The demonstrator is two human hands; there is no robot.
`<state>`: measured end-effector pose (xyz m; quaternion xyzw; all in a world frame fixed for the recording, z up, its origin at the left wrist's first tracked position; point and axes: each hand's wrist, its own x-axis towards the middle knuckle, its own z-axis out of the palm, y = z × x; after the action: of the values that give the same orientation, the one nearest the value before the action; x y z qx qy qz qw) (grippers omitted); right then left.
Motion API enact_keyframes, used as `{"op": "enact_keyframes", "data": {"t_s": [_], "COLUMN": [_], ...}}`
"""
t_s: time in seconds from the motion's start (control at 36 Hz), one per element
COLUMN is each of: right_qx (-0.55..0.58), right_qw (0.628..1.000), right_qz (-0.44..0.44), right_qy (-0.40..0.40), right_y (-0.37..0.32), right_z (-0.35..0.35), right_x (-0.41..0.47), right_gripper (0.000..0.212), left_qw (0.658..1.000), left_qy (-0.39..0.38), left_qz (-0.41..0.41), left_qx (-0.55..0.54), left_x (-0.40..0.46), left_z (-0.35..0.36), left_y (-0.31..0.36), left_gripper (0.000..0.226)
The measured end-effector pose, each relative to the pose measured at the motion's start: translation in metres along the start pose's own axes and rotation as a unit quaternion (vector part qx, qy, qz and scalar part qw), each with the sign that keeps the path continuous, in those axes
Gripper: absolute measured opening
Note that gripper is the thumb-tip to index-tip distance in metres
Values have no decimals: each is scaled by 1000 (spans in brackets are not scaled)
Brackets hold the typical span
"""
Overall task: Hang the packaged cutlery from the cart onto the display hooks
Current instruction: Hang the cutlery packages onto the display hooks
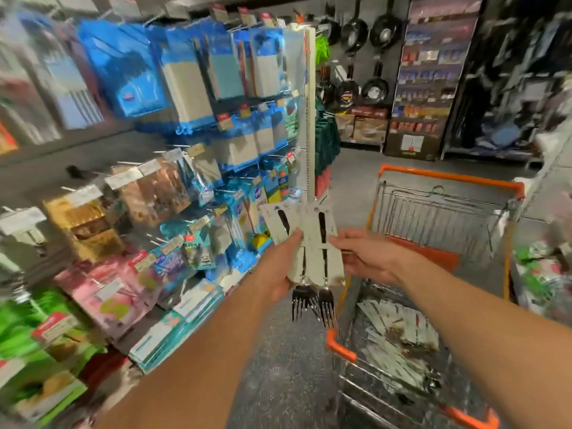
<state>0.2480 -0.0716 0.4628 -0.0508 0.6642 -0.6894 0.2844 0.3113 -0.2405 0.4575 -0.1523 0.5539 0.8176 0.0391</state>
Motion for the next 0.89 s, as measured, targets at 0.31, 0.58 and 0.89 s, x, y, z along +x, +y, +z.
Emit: {"op": "enact_keyframes", "data": {"t_s": [0.31,0.58,0.89], "right_qx": [-62,-146,-246], "right_qw": [996,979,936], "right_qz": [8,30,46], "right_qy": [-61,-136,-248], "right_y": [13,23,42], "right_z": [135,288,399], "right_x": [24,46,81], "right_gripper": [35,23,18], "left_qw": [998,979,957], "left_qy": [58,188,276], "left_qz": [15,70,55], "left_qx": [31,47,66], "left_x": [-62,-115,-148], "left_z": [-120,-256,-370], "left_y": [22,62,74], "left_gripper": [30,28,27]}}
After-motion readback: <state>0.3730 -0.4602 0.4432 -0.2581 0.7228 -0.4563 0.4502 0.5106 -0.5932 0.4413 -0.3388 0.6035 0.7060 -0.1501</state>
